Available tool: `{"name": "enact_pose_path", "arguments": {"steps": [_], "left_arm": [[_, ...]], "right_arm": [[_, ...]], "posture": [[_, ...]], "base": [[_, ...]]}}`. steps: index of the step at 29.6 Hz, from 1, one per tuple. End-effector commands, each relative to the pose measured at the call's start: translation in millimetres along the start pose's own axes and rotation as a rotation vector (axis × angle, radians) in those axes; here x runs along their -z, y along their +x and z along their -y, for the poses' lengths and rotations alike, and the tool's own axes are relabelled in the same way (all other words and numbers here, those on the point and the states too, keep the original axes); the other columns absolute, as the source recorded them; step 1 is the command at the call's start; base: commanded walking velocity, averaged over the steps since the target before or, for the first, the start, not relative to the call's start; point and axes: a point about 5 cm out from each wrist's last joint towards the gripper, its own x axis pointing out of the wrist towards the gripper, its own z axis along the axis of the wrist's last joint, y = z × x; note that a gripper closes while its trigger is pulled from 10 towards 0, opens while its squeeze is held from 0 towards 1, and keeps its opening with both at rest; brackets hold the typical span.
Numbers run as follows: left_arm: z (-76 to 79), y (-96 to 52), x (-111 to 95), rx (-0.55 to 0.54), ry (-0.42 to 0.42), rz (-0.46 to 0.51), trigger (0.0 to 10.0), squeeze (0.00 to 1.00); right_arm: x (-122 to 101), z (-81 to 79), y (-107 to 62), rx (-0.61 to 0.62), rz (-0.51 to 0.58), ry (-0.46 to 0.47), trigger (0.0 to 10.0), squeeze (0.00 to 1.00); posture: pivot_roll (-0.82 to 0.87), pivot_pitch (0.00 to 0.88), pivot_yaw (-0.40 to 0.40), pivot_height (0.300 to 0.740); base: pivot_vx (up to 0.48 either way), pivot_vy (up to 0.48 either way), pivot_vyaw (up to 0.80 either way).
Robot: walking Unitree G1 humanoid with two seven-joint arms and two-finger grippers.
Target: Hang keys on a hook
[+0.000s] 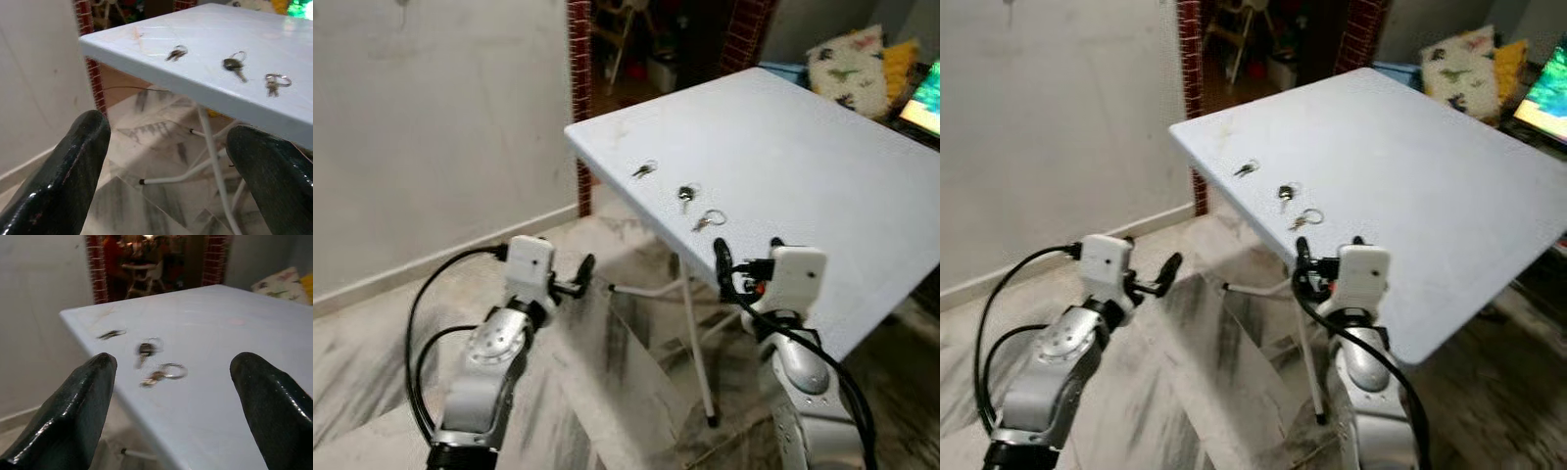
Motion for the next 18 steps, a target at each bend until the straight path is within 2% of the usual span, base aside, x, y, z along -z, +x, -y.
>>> {"name": "enact_pose_path", "arguments": {"steps": [1,18], "left_arm": [[11.6,3.0,-4.4,0.04,-0.01,0.018,10.0,0.0],[11.5,1.9,-4.2,0.041,-0.002,0.013,10.0,0.0]], "right_arm": [[3.0,11.6,-1.6,0.033,-0.011,-0.021,10.0,0.0],[5.9,9.8,-2.2,0.028,-0.019,-0.021,10.0,0.0]], "posture": [[0.06,0.014,-0.063,0.74],[0.06,0.016,-0.059,0.74]], "base": [[0.315,0.0,0.0],[0.297,0.0,0.0]]}}
